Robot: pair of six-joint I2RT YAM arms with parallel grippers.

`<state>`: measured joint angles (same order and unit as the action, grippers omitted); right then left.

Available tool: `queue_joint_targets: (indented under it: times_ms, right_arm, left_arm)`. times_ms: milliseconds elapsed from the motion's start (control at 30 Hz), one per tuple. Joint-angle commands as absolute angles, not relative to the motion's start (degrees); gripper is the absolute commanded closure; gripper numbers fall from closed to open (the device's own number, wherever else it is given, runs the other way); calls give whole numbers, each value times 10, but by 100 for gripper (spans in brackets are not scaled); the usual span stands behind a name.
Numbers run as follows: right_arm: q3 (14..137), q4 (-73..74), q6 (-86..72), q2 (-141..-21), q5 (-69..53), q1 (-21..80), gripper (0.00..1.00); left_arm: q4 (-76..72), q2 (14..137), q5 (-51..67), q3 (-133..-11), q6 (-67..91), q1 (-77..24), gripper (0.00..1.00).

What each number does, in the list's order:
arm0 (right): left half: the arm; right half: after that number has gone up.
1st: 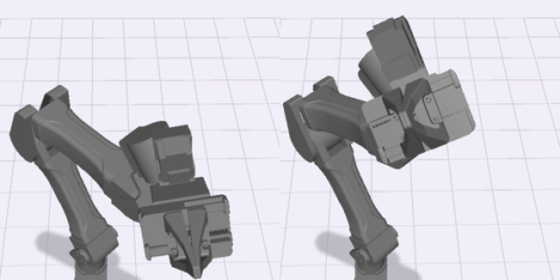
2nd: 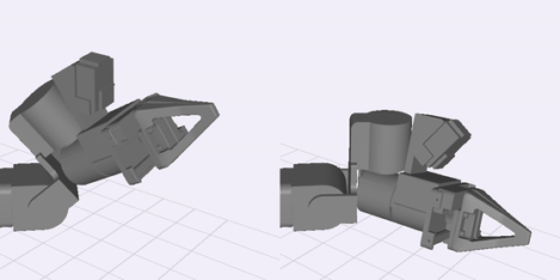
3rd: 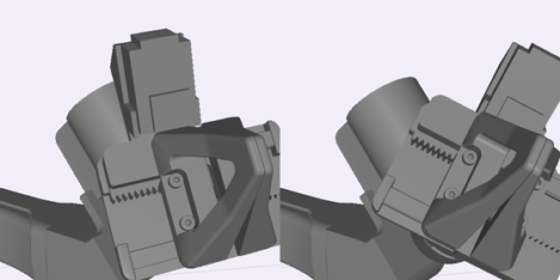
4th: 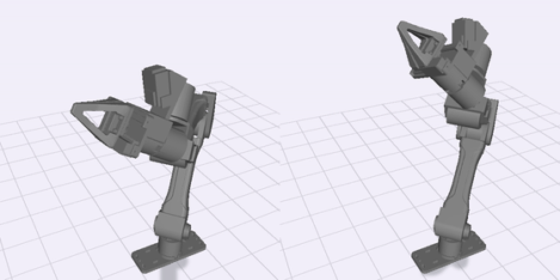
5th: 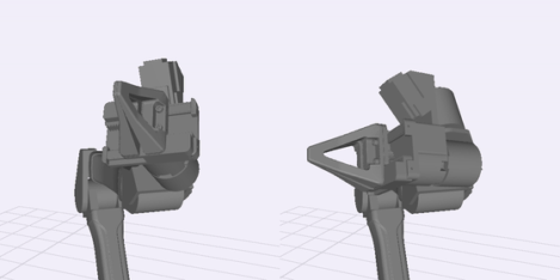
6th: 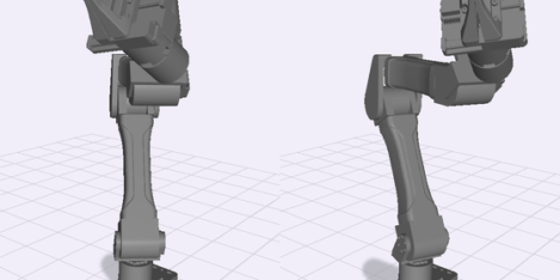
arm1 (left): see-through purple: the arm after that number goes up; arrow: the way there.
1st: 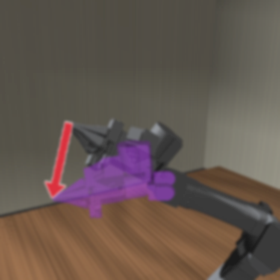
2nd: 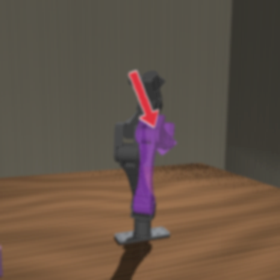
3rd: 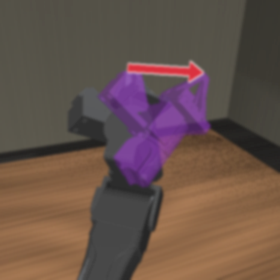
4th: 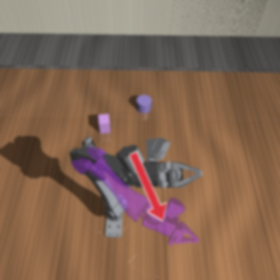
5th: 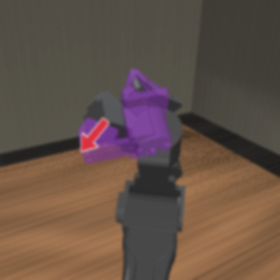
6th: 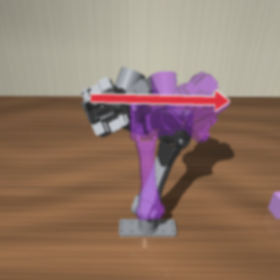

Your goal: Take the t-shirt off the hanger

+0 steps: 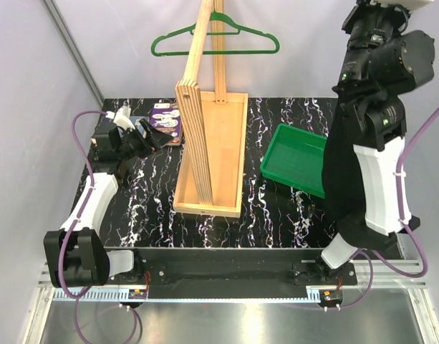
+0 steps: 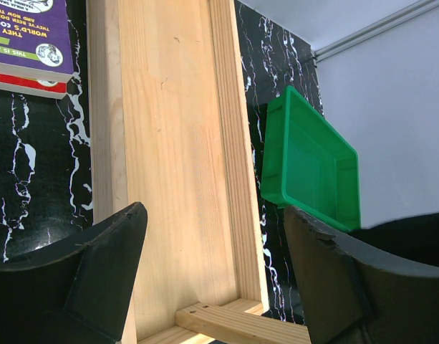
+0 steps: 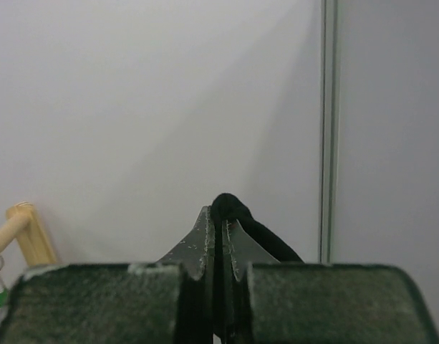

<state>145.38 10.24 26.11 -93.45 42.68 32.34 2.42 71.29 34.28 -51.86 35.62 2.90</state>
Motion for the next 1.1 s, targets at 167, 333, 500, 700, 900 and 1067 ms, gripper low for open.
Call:
queue_joint_targets:
  times_ms: [167,333,500,700,900,1067]
  right_arm:
    - [1557,76,219,-962,355,237,100]
    - [1586,73,184,-982,328,196,100]
    - [1554,74,167,-985,324,158,100]
    - [1434,74,122,-947,325,132,100]
    - [1396,74,88,-919,329,105,100]
    - [1365,80,78,-888,332,102,100]
  left_arm:
    - [-11,692,354,-507,347,29,20]
    - [-11,693,356,-506,345,24,20]
    - [-6,688,353,-508,338,16,20]
    - [-6,688,359,-509,343,17,20]
    - [-7,687,359,-507,344,17,20]
    - [-11,686,364,-506,349,17,20]
